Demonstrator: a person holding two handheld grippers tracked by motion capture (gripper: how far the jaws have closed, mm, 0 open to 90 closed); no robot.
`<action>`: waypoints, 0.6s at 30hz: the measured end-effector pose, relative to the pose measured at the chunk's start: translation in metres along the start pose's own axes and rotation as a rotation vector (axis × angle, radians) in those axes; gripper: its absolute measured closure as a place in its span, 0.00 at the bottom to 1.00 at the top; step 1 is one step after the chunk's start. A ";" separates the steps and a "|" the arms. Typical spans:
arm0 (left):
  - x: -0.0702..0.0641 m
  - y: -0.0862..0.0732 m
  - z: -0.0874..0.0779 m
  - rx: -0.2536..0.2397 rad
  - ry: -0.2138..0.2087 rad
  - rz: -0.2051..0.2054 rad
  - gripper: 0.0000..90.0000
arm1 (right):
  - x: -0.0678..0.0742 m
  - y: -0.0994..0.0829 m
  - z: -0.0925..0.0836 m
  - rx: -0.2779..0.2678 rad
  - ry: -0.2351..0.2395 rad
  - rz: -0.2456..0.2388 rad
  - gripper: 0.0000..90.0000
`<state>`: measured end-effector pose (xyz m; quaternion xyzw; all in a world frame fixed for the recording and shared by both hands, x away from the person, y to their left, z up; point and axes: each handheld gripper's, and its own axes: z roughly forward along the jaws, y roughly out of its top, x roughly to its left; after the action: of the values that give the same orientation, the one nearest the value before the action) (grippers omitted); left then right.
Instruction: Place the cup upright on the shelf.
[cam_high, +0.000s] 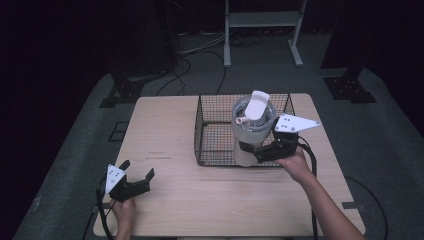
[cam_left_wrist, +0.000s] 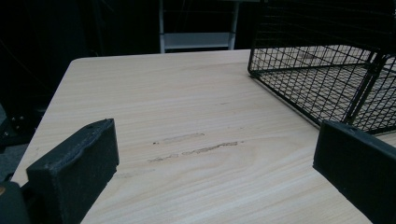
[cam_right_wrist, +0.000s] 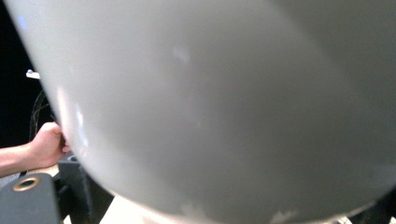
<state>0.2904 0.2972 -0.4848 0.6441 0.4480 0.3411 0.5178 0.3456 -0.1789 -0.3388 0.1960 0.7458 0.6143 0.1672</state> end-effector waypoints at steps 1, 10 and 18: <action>0.000 0.000 0.000 0.000 0.000 0.001 0.00 | -0.002 0.004 0.004 0.005 0.001 -0.003 0.09; 0.000 0.000 0.000 -0.003 -0.001 -0.001 0.00 | -0.010 0.018 0.022 0.011 0.009 -0.022 0.09; 0.000 0.000 0.000 -0.001 -0.003 -0.004 0.00 | -0.016 0.029 0.037 0.014 0.015 -0.036 0.09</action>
<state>0.2904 0.2976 -0.4849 0.6434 0.4484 0.3395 0.5193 0.3806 -0.1505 -0.3172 0.1789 0.7549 0.6072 0.1712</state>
